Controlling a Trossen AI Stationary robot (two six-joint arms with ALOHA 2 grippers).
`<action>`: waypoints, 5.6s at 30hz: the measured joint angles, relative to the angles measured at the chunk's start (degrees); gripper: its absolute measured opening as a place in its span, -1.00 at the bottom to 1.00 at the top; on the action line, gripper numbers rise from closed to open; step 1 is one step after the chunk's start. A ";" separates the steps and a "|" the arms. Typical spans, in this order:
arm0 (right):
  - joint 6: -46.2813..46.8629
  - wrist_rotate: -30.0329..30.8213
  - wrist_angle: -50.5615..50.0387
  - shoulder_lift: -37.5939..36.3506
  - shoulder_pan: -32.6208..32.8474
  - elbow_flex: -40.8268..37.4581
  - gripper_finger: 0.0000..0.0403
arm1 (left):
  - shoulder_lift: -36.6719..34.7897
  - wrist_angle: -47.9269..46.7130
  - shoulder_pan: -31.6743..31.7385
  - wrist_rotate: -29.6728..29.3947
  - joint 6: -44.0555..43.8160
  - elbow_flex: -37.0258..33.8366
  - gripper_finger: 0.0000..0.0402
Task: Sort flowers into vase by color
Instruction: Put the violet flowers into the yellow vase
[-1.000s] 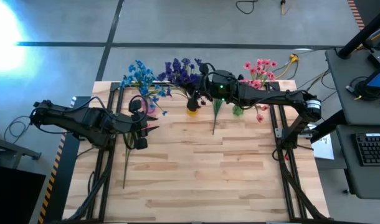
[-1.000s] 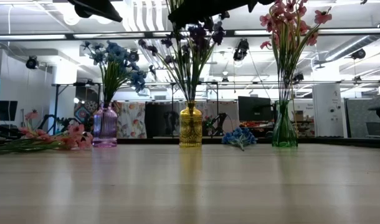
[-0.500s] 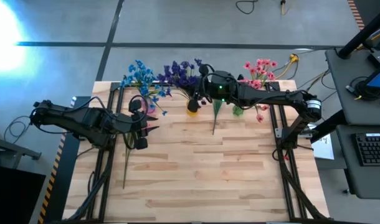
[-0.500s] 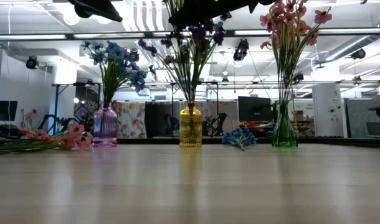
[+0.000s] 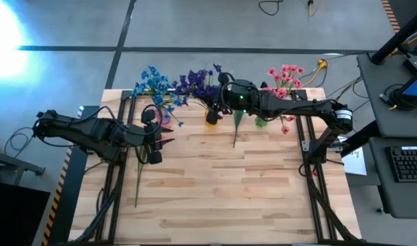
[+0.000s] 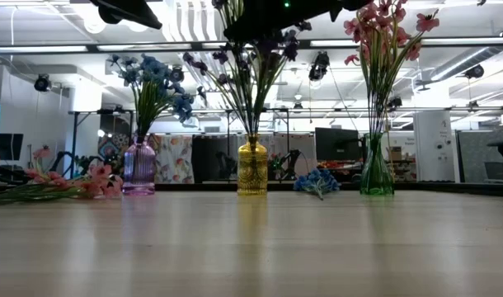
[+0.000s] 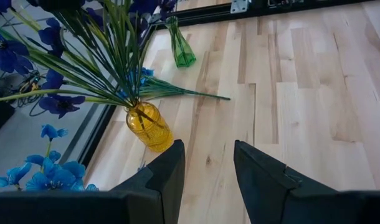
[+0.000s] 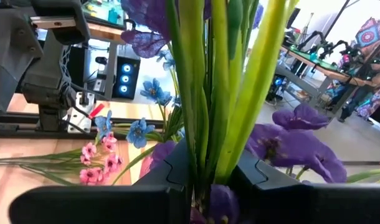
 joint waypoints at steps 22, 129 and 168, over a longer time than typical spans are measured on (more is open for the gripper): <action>-1.68 0.02 1.56 0.87 0.00 -1.14 -0.74 | 0.01 0.05 0.00 0.02 -0.09 0.00 -0.39; 1.33 8.11 -7.92 -4.76 4.67 -0.48 0.57 | 0.57 1.09 0.00 0.02 -0.44 0.00 -0.39; -0.19 7.97 -8.72 -11.85 10.32 -0.37 0.51 | 4.28 17.71 18.82 -2.03 30.69 19.26 -0.39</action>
